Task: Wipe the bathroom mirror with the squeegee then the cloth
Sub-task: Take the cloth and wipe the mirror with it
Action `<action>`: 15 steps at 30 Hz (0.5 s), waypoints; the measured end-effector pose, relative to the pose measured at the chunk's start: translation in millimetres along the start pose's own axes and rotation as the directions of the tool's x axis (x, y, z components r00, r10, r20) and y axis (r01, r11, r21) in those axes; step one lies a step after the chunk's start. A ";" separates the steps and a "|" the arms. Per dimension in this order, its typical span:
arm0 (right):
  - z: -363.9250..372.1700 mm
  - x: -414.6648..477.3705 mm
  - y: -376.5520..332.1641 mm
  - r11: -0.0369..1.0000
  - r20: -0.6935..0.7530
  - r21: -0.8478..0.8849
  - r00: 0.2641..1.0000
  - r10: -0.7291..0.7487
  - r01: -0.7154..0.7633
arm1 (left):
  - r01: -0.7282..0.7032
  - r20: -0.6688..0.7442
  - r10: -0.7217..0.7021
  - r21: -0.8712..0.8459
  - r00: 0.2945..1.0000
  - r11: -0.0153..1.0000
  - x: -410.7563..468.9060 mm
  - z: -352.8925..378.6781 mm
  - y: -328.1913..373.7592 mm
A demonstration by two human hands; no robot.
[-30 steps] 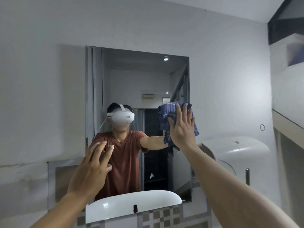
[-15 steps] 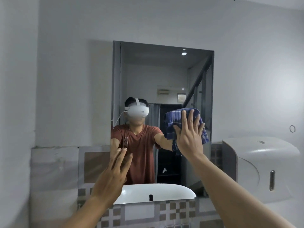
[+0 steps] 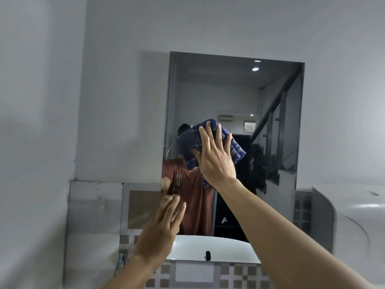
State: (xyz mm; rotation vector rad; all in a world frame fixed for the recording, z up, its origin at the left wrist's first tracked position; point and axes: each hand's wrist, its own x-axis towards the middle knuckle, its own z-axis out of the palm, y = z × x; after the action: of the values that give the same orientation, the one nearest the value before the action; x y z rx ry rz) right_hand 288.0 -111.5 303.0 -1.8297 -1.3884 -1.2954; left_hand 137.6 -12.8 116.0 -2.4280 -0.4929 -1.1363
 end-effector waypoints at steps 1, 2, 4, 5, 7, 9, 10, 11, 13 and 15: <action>0.5 4.1 -6.0 0.999 0.001 -0.011 0.999 -0.035 0.035 | -0.010 -0.006 0.010 0.007 1.000 1.000 0.3 0.3 -1.5; 0.4 8.0 -11.9 0.997 0.008 -0.023 0.997 -0.077 0.077 | -0.021 -0.009 0.021 0.018 1.000 1.000 0.8 0.5 -2.6; 0.8 13.8 -23.2 0.984 0.059 -0.040 0.983 -0.172 0.174 | -0.038 -0.002 0.038 0.037 0.999 0.999 1.0 0.2 -3.8; 2.3 15.1 -27.8 0.972 0.086 -0.040 0.970 -0.228 0.232 | -0.041 0.000 0.041 0.041 0.999 0.998 0.9 0.3 -4.4; 6.0 13.3 -33.4 0.940 0.119 -0.024 0.934 -0.336 0.341 | -0.041 0.002 0.040 0.046 0.999 0.998 1.4 0.4 -5.2; 10.3 6.8 -32.6 0.908 0.156 -0.025 0.899 -0.410 0.419 | -0.039 -0.002 0.039 0.044 0.999 0.998 2.4 -0.4 -5.8; 12.5 2.2 -30.5 0.895 0.177 -0.039 0.885 -0.431 0.444 | -0.041 -0.006 0.041 0.036 0.999 0.999 2.6 -0.5 -6.3; 14.0 -2.8 -27.3 0.883 0.191 -0.055 0.873 -0.449 0.466 | -0.045 -0.013 0.045 0.027 0.999 0.999 2.5 0.2 -6.8; 16.9 -12.3 -18.6 0.857 0.183 -0.078 0.852 -0.491 0.510 | -0.057 -0.024 0.058 0.017 0.998 0.998 1.2 2.5 -7.6; 22.2 -22.0 -7.8 0.840 0.160 -0.098 0.841 -0.516 0.534 | -0.068 -0.024 0.068 0.009 0.997 0.998 -0.2 4.1 -8.1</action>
State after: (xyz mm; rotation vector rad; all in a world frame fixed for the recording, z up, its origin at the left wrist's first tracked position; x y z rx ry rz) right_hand 288.7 -100.3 272.8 -1.6979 -2.0207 -1.5924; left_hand 136.2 -3.9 115.2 -2.4020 -0.4034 -1.1320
